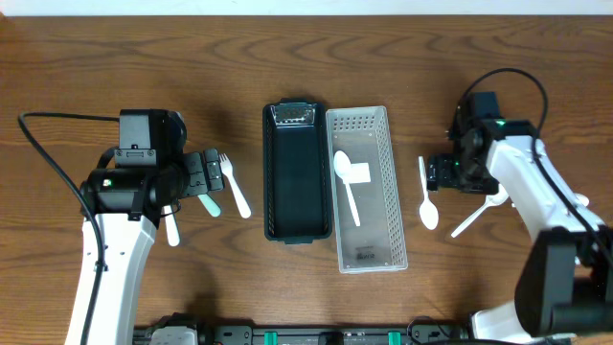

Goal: Pack container
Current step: 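Lower right gripper onto the vertical white spoon and grasp it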

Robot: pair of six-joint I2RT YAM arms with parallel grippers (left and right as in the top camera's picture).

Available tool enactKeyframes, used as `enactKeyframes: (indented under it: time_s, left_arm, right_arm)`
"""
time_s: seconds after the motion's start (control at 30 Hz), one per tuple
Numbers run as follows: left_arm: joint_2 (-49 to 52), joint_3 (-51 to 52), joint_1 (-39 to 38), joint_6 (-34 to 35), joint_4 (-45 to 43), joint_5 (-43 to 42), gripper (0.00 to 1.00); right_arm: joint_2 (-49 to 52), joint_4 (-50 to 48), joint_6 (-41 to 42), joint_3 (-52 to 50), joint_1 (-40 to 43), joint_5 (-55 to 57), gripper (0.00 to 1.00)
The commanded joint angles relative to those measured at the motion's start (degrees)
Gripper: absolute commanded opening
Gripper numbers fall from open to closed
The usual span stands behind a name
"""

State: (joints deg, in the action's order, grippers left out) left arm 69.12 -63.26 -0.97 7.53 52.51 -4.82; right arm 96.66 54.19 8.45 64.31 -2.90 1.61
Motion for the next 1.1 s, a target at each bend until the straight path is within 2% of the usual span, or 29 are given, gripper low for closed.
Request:
enactKeyframes:
  time_s: [0.0,0.3,0.77,0.9,1.07]
  left_arm:
    - [0.1,-1.1,0.0,0.3,0.2,-0.6,0.98]
    - [0.1,-1.1,0.0,0.3,0.2,-0.6,0.98]
    - [0.1,-1.1,0.0,0.3,0.2,-0.6,0.98]
    - [0.1,-1.1,0.0,0.3,0.2,-0.6,0.98]
    - [0.1,-1.1,0.0,0.3,0.2,-0.6,0.98]
  right_arm:
    - [3.3,-1.4,-0.9,-0.1,-1.5,-0.6,0.84]
    - [11.0,-4.7,-3.0,-0.1,-4.4,-1.1,0.84]
    - [13.5,-7.5,-3.0,-0.6,-4.7,-3.8,0.82]
    - [13.6,-7.5,-2.8,-0.6,-4.7,-3.8,0.64]
    - [13.6,-7.2,-2.7,-0.6,-4.7,-3.8,0.36]
